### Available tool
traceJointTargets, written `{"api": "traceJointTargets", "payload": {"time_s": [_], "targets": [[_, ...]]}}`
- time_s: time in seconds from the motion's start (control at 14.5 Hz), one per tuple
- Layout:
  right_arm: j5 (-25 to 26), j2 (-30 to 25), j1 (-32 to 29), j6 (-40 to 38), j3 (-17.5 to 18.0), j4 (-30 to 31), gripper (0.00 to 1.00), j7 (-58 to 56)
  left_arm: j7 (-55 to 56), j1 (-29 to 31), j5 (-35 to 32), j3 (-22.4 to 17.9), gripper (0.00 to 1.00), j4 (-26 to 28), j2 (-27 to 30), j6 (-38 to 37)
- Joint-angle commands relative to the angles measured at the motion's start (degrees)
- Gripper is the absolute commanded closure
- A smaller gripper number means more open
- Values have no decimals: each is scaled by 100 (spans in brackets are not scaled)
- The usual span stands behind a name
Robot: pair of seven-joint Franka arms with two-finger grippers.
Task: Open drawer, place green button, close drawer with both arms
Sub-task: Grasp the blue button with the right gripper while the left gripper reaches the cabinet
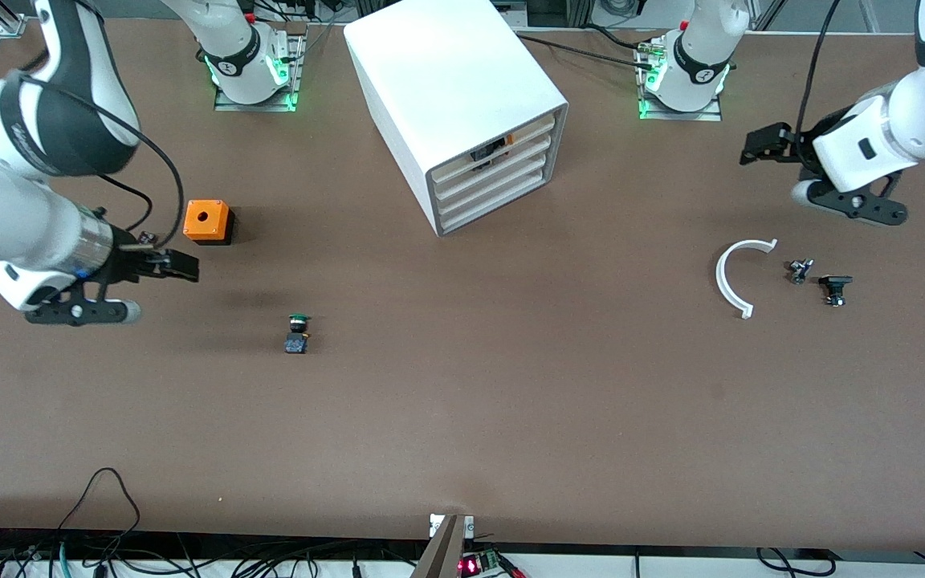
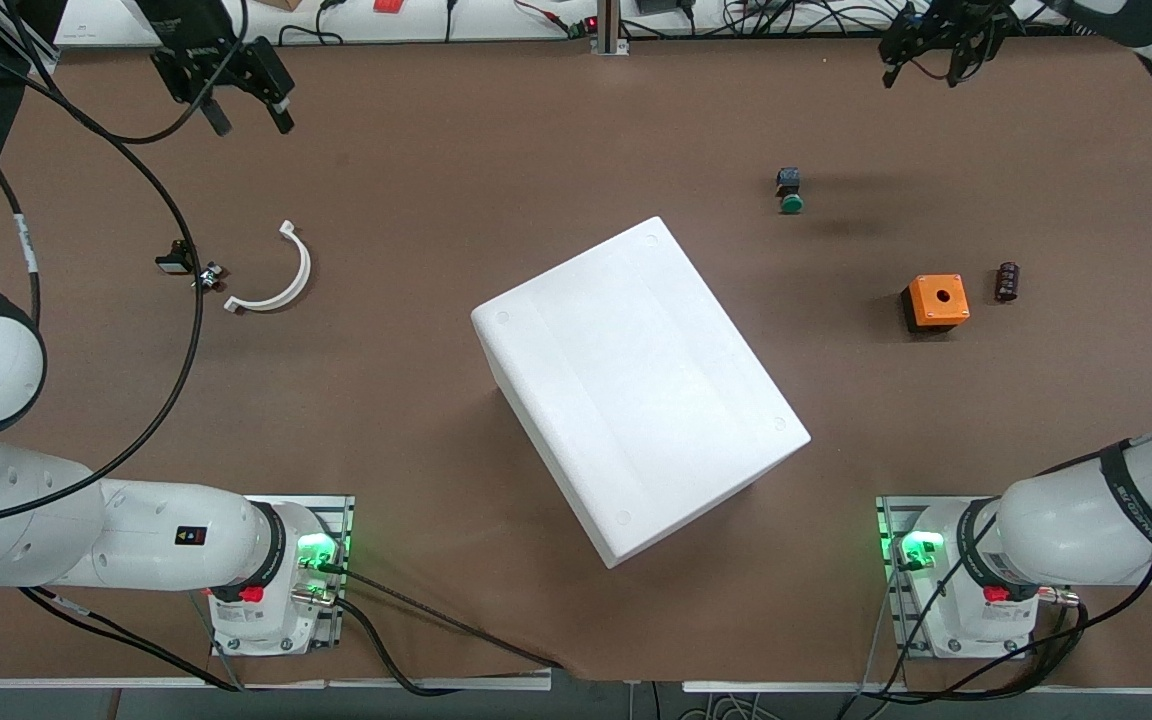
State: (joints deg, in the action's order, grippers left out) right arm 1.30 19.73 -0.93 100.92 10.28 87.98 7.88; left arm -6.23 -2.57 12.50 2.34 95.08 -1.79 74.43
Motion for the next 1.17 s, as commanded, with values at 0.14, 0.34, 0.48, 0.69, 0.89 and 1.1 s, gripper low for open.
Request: {"api": "traceJointTargets", "payload": {"time_s": [0.14,0.34,0.48,0.69,0.89,1.1], "targets": [[-16,689,312,1042,9,140,0,257,-509,2,1068,-6,0,-16,-348,-333],[-16,1146,488,1771,9,219,0,502,-1370,238,2069,-14,0,501,-497,-45],[-7,1488,567,2211,9,315,0,627,-1573,239,2659,-14,0,932,-498,464],[-7,1797,585,2730,9,509,0,636,-2695,213,3634,-6,0,1924,-550,1387],[-16,2078,603,3178,9,518,0,855,-3769,151,4101,3,0,2436,-944,1758],[2,2228,612,3382,9,509,0,864,-4709,143,4532,82,0,2463,-1559,1943]]}}
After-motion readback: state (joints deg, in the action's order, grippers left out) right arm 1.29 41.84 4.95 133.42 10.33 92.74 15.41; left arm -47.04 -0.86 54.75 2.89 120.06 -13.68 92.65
